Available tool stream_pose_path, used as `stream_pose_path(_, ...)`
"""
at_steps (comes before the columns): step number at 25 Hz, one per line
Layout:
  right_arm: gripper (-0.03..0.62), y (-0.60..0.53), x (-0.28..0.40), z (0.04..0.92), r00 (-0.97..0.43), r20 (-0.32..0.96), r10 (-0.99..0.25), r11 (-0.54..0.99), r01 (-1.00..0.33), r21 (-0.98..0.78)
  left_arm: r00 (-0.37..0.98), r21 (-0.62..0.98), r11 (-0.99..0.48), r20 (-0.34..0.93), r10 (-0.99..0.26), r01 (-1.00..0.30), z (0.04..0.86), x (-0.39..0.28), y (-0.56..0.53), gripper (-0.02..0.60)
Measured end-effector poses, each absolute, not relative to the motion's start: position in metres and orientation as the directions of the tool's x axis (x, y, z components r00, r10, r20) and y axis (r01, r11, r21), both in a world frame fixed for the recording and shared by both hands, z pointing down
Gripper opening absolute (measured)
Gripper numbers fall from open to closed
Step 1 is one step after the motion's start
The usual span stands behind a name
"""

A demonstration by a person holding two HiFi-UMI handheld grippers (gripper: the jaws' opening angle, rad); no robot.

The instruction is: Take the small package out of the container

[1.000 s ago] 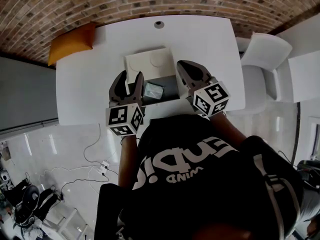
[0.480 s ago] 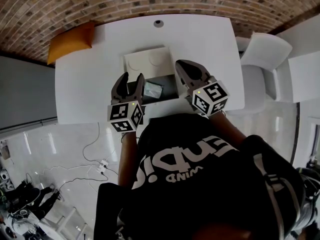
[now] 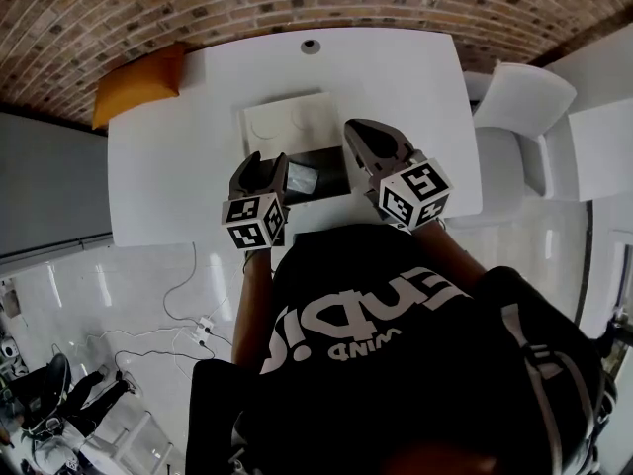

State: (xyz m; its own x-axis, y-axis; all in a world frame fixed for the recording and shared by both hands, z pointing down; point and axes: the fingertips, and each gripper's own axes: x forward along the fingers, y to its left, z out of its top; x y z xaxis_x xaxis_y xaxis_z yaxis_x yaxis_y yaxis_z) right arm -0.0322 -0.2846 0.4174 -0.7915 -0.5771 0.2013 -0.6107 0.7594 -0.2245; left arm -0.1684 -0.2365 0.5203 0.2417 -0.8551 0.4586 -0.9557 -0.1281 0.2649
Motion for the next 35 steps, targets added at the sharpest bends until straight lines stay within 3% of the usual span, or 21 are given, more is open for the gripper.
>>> stream_pose_path(25, 0.000, -0.296, -0.026, 0.420, -0.789, 0.207, -0.579, 0.755, -0.614, -0.229, 0.262, 0.269, -0.093, 0.710, -0.653, -0.959, 0.630, -0.152, -0.229, 0.209)
stream_pose_path(35, 0.000, -0.305, -0.022, 0.421, -0.785, 0.212, -0.582, 0.751, -0.619, -0.231, 0.259, 0.240, -0.107, 0.801, -0.540, -0.965, 0.658, -0.144, -0.226, 0.252)
